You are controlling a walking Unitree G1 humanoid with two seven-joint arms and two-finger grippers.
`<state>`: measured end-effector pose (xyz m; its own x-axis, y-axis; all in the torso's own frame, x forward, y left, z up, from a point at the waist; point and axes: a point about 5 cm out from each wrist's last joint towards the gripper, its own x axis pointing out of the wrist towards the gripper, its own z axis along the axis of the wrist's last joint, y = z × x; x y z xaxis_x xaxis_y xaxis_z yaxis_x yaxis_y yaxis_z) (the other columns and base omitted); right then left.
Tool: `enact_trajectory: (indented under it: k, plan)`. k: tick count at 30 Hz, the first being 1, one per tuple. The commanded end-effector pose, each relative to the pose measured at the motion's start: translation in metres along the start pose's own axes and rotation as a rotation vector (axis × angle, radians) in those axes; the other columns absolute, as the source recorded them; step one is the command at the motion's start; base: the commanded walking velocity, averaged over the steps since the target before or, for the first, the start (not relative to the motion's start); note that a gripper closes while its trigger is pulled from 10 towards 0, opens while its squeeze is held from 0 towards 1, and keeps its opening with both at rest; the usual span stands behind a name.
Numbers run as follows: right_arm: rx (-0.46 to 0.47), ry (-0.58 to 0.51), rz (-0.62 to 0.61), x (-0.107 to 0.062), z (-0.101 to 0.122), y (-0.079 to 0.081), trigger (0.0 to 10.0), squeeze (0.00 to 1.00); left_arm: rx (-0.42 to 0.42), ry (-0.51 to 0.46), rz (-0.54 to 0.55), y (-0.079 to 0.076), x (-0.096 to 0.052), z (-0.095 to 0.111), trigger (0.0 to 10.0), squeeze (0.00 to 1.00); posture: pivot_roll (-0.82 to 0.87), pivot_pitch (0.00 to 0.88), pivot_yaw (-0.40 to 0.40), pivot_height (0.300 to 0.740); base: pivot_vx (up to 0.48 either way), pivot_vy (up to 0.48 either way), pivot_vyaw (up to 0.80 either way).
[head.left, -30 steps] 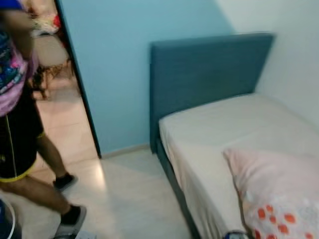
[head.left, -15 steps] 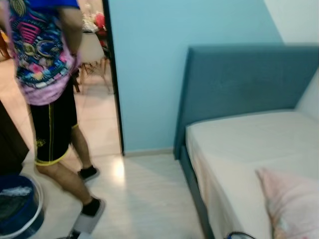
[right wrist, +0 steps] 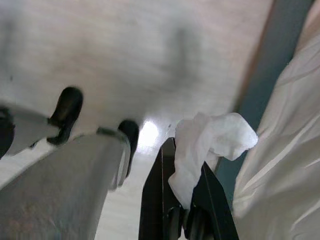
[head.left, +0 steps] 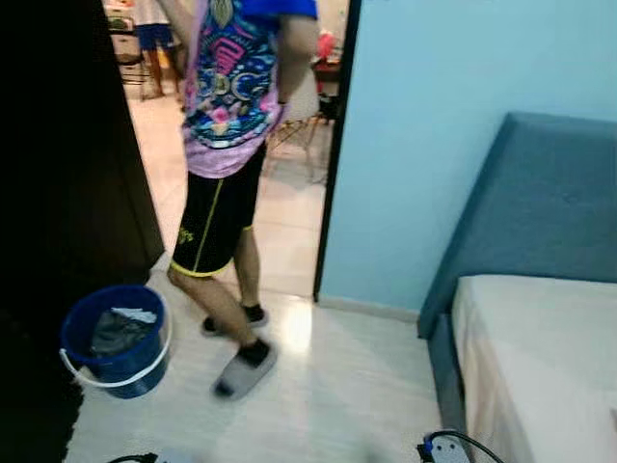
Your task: Clean up the room
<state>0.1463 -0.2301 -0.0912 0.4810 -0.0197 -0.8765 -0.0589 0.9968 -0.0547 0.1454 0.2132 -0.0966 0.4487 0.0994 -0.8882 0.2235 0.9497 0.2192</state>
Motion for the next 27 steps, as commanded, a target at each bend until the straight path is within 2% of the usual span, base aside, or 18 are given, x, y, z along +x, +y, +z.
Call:
enact_trajectory:
  k: [1,12,20,27]
  plan:
    - [0.000,0.006,-0.002,0.000,-0.001,-0.001,10.0,0.00,0.004,0.000,-0.003,0.000,0.000,0.000,10.0,0.00,0.01,0.000,-0.058,0.740,0.000,0.000,0.75]
    - [0.005,-0.002,-0.005,-0.001,0.000,-0.002,10.0,0.00,-0.022,-0.016,0.002,0.005,-0.001,-0.001,10.0,0.00,0.00,0.000,-0.052,0.740,0.000,0.000,0.75]
    - [-0.018,-0.036,0.002,0.000,0.011,-0.005,10.0,0.00,-0.054,-0.053,0.000,0.000,0.001,0.012,10.0,0.00,0.00,0.000,-0.052,0.740,0.000,0.000,0.75]
    - [-0.040,-0.063,0.019,0.002,0.021,-0.002,10.0,0.00,-0.068,-0.072,0.005,0.001,0.002,0.021,10.0,0.00,0.01,0.000,-0.048,0.740,0.448,0.000,0.73]
